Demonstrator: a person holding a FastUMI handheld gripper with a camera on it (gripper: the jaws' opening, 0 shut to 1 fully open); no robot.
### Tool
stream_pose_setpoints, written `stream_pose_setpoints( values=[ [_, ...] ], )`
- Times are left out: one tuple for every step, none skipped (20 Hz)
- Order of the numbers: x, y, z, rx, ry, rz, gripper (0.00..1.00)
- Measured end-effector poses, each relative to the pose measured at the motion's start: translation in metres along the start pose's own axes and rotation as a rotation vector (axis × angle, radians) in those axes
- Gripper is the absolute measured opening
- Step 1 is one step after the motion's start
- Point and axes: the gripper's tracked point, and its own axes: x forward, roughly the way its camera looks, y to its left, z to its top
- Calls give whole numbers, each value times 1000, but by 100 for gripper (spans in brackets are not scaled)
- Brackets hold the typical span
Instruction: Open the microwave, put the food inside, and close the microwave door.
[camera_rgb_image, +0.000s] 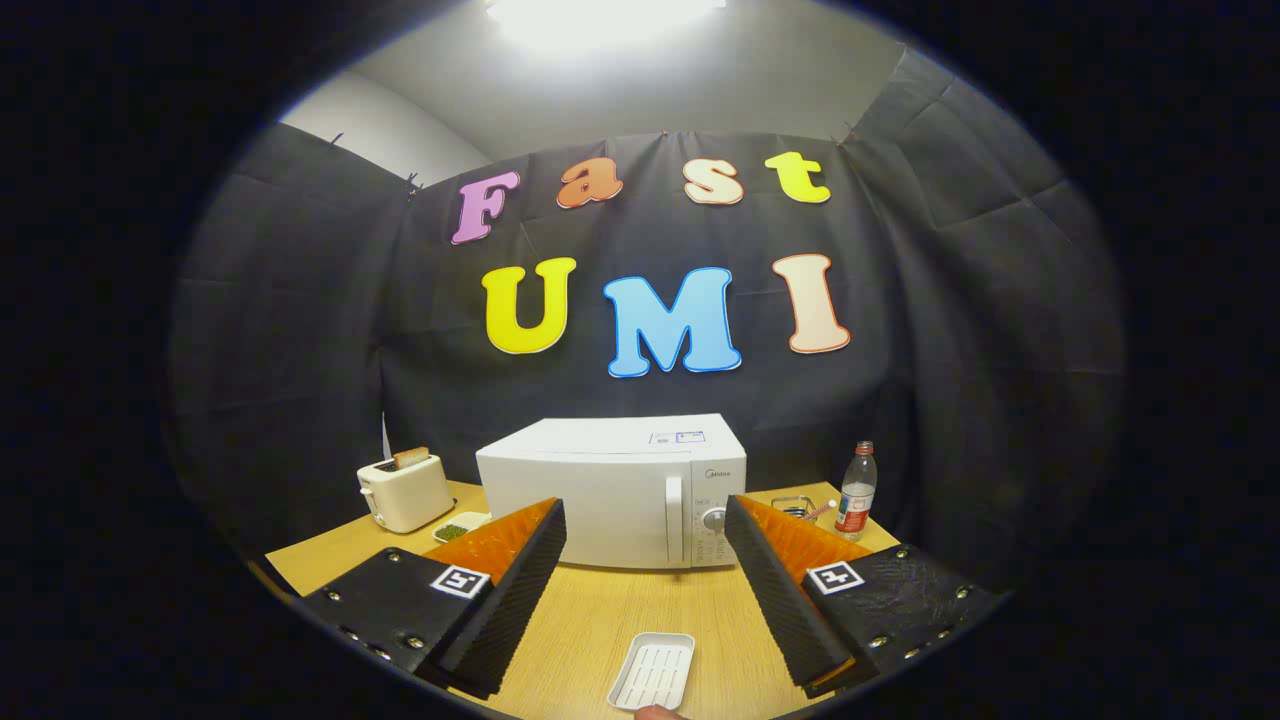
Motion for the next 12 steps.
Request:
stream_pose_setpoints(
  values=[
    [0, 2, 0, 2, 1, 4, 100],
    [0, 3, -1, 3, 3, 7, 100],
    [0, 4, -1, 4, 4, 9, 100],
    [-2, 5, 0, 2, 2, 10, 100],
    [-2, 5, 1, -1, -2, 11, 100],
    [-2, 6, 3, -6, -5, 13, 100],
    [-2, 7, 3, -10, -9, 14, 100],
    [-2, 9, 4, -12, -11, 18, 100],
    [-3, 10, 3, -11, -9, 21, 100],
    [-4, 11, 3, -10, -8, 25, 100],
    [-5, 12, 3, -9, -7, 27, 100],
    [-6, 14, 5, -11, -11, 30, 100]
  ],
)
